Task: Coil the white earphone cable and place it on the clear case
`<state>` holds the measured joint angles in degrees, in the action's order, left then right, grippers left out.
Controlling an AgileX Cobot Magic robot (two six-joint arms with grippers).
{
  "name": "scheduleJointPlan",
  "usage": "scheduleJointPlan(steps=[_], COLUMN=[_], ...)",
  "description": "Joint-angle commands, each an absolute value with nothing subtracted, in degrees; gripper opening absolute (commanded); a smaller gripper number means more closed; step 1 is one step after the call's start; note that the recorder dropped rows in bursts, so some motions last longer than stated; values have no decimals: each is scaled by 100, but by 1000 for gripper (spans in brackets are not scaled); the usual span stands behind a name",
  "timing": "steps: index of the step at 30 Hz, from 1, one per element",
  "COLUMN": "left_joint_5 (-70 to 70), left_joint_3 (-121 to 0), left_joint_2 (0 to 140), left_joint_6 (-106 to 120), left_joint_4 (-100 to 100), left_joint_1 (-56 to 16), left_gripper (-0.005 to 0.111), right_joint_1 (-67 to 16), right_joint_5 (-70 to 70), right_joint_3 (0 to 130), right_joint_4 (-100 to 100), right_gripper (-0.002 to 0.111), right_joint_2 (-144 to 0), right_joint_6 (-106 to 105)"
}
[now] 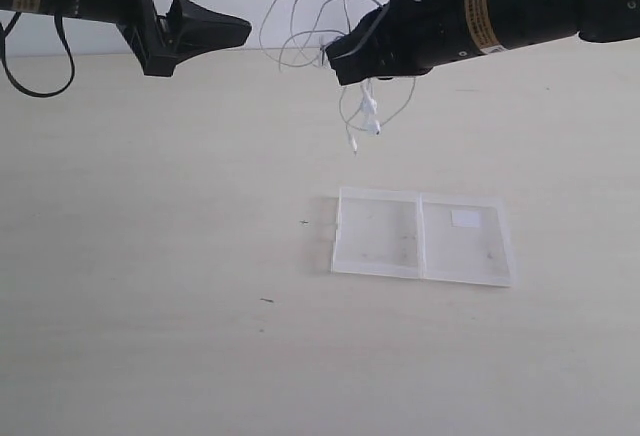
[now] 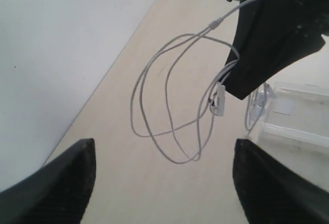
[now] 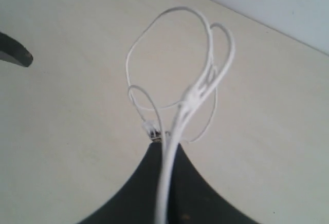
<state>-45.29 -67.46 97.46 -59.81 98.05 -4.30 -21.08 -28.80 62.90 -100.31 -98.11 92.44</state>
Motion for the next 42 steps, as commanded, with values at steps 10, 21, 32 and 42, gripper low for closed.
scheduleJointPlan(steps=[10, 21, 32, 42], left_joint_5=[-4517, -4517, -4517, -4517], left_joint_3=[-6736, -6736, -6736, -6736], left_joint_2=[9699, 9699, 9699, 9699], left_joint_6=[-6023, -6023, -6023, -6023], left_joint_4=[9775, 9775, 9775, 9775], left_joint_1=[-451, -451, -451, -451], left_gripper=[71, 71, 71, 71], right_joint_1=[-2095, -2133, -2133, -2133], right_joint_5=[-2661, -193, 2843, 4580], right_joint_3=[5724, 5357, 5935, 6046], right_joint_4=[-7303, -3610, 1077, 1944], right_gripper=[0, 0, 0, 0], right_joint_2=[-9594, -8806, -8569, -8509], right_joint_6=[5103, 1298, -3634, -5515])
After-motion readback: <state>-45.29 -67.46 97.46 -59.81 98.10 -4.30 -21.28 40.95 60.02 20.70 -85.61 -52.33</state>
